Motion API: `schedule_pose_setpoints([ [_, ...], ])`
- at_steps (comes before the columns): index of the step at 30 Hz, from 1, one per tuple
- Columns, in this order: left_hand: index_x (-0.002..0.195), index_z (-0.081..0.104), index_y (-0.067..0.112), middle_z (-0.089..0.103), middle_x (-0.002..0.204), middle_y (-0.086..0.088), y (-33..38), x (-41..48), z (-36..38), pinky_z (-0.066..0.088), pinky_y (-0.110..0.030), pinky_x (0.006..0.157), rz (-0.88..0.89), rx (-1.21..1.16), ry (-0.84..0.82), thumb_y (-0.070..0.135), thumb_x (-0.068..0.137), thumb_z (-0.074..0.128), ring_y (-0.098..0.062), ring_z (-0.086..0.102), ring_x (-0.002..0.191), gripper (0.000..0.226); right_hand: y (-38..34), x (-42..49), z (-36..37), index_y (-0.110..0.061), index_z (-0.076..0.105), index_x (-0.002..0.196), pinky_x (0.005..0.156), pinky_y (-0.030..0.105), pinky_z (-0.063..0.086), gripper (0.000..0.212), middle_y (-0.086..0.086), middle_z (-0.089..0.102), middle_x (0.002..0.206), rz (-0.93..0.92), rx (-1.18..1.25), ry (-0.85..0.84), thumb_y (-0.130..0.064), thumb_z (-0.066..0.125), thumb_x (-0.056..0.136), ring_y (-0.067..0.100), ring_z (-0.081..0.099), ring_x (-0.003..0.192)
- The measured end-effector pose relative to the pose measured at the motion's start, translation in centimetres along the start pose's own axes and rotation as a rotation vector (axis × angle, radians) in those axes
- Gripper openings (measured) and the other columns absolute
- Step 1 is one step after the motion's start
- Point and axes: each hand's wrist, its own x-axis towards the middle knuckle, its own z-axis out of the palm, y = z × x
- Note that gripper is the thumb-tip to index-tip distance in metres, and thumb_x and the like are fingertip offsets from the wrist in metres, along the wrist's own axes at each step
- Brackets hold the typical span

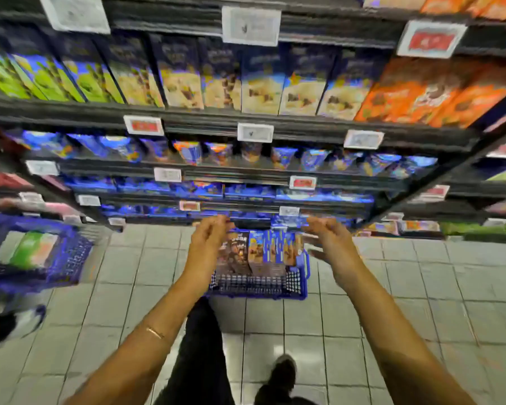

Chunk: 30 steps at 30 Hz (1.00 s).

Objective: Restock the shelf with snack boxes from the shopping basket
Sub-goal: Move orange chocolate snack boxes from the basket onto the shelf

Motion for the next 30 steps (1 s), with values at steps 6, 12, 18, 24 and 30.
schedule_pose_setpoints([
  [6, 0.097, 0.068, 0.023, 0.077, 0.085, 0.007, -10.4, 1.1, 1.2, 0.057, -0.034, 0.075, -0.325, 0.035, 0.034, 0.04, 0.111, 0.048, -0.016, 0.072, 0.084, 0.03, 12.2, 3.9, -1.3, -0.017, 0.062, 0.08, 0.061, 0.027, 0.049, 0.022, 0.008, 0.069, 0.09, 0.27, -0.053, 0.078, -0.032, 0.065, 0.096, 0.02, 0.064, 0.077],
  [12, 0.125, 0.065, 0.017, 0.075, 0.102, 0.002, -23.8, 9.5, 2.4, 0.056, -0.032, 0.069, -0.394, 0.094, -0.045, 0.053, 0.11, 0.044, -0.01, 0.073, 0.079, 0.044, 25.5, 15.6, -0.2, -0.016, 0.063, 0.083, 0.058, 0.026, 0.048, 0.017, 0.004, 0.067, 0.077, 0.324, -0.074, 0.137, -0.027, 0.066, 0.095, 0.018, 0.063, 0.065],
  [18, 0.1, 0.067, 0.028, 0.072, 0.094, 0.008, -36.1, 20.9, 6.1, 0.048, -0.029, 0.07, -0.452, -0.01, -0.095, 0.063, 0.107, 0.035, -0.013, 0.068, 0.085, 0.048, 37.9, 30.4, 1.1, -0.006, 0.067, 0.087, 0.067, 0.031, 0.038, 0.022, 0.01, 0.06, 0.077, -0.025, -0.428, 0.36, -0.027, 0.068, 0.092, 0.018, 0.055, 0.074],
  [24, 0.104, 0.063, 0.023, 0.069, 0.107, 0.0, -42.0, 28.3, 8.7, 0.047, -0.034, 0.075, -0.327, -0.048, -0.087, 0.065, 0.105, 0.038, -0.018, 0.062, 0.088, 0.049, 44.5, 36.8, 6.2, -0.011, 0.062, 0.096, 0.084, 0.047, 0.047, 0.032, 0.012, 0.061, 0.096, -0.557, -0.654, 0.307, -0.041, 0.069, 0.086, 0.033, 0.058, 0.096],
  [30, 0.102, 0.066, 0.023, 0.072, 0.1, 0.002, -43.6, 27.9, 9.6, 0.05, -0.033, 0.077, -0.322, -0.154, -0.124, 0.066, 0.105, 0.039, -0.019, 0.068, 0.093, 0.051, 50.6, 36.1, 9.5, -0.016, 0.049, 0.14, 0.111, 0.048, 0.029, 0.081, 0.006, 0.052, 0.137, -0.843, -1.096, 0.39, -0.056, 0.07, 0.072, 0.033, 0.042, 0.131],
])
